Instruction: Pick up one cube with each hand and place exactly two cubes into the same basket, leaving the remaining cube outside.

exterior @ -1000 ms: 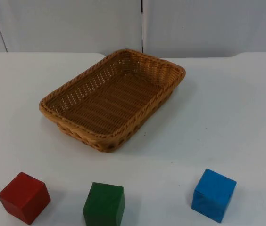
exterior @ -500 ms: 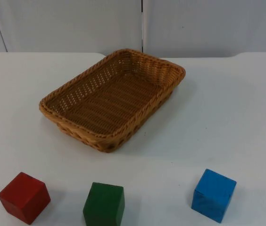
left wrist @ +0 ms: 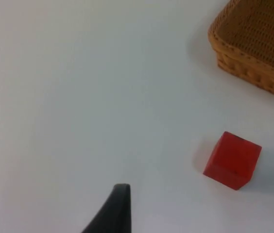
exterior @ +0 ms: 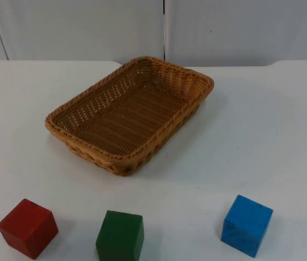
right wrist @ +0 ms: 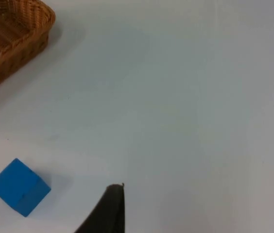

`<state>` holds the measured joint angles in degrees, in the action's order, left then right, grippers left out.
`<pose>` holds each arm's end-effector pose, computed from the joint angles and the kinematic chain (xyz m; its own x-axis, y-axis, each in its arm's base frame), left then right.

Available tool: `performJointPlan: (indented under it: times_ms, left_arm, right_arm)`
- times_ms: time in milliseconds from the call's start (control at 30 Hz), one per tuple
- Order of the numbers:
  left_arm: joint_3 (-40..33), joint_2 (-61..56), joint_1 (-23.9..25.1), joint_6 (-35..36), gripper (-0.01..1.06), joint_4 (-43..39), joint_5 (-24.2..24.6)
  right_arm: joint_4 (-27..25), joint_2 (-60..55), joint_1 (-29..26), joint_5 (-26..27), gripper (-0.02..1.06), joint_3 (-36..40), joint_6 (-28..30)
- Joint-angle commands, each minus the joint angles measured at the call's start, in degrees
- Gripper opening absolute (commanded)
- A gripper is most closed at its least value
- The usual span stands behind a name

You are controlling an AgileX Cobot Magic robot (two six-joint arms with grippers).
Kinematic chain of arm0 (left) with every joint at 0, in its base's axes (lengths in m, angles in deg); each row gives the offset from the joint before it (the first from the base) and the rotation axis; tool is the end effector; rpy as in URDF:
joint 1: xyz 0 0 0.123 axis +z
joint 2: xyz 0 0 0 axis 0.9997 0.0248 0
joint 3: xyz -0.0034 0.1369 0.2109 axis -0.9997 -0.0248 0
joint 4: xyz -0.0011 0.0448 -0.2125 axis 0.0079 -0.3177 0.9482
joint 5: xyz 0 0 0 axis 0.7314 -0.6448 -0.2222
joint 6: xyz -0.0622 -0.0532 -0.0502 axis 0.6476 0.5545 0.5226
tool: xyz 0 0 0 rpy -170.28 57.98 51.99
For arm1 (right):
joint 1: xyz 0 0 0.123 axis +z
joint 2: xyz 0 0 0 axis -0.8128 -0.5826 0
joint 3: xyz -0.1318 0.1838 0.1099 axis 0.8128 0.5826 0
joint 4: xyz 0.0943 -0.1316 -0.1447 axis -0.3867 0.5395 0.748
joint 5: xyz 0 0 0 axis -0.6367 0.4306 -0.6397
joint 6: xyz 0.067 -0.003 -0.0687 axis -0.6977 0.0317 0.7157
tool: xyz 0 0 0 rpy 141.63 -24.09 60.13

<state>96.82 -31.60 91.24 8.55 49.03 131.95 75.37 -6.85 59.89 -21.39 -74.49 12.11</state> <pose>0.0398 -0.0050 0.2651 -0.6541 -0.0609 -0.7539 -0.0124 0.9975 -0.0698 0.0606 0.0046 0.2961 -0.5963 -0.0659 -0.8001 -0.0914 0.9957 -0.0138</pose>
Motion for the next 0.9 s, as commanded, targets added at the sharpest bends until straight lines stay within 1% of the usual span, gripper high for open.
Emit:
performJointPlan:
  times_ms: [0,300,333,433,500,600,733,800,867]
  left_arm:
    - [0.35,1.84,0.11,-0.07,1.05,0.79,-0.37]
    - [0.35,8.33,0.11,-0.68,1.05,0.79,-0.87]
    - [0.35,8.33,0.11,-0.68,1.05,0.79,-0.87]
    - [0.35,10.29,0.11,-0.68,1.05,0.79,-2.78]
    - [0.49,10.87,0.11,-0.96,1.05,0.79,-3.03]
    - [2.04,13.09,0.11,-2.56,1.05,0.79,-2.94]
    - [4.71,14.98,0.11,-3.51,1.05,0.79,-2.94]
    - [6.69,16.36,0.11,-3.83,1.05,0.79,-2.94]
    - [7.89,17.81,0.11,-4.45,1.05,0.79,-2.94]
  right_arm:
    - [-0.05,-1.59,-0.34,0.58,1.05,-1.56,0.90]
    - [0.08,-13.44,-0.34,1.17,1.05,-7.56,1.13]
    - [0.08,-13.44,-0.34,1.17,1.05,-7.56,1.13]
    - [-0.83,-17.54,-0.34,1.33,1.05,-9.34,2.00]
    - [-1.16,-18.82,-0.34,1.62,1.05,-9.90,2.50]
    - [-1.58,-22.24,-0.34,3.67,1.05,-10.54,3.70]
    - [-1.83,-26.07,-0.34,4.43,1.05,-11.65,3.70]
    - [-2.54,-28.66,-0.34,5.99,1.05,-12.22,4.16]
    - [-2.83,-29.64,-0.34,6.26,1.05,-12.66,4.60]
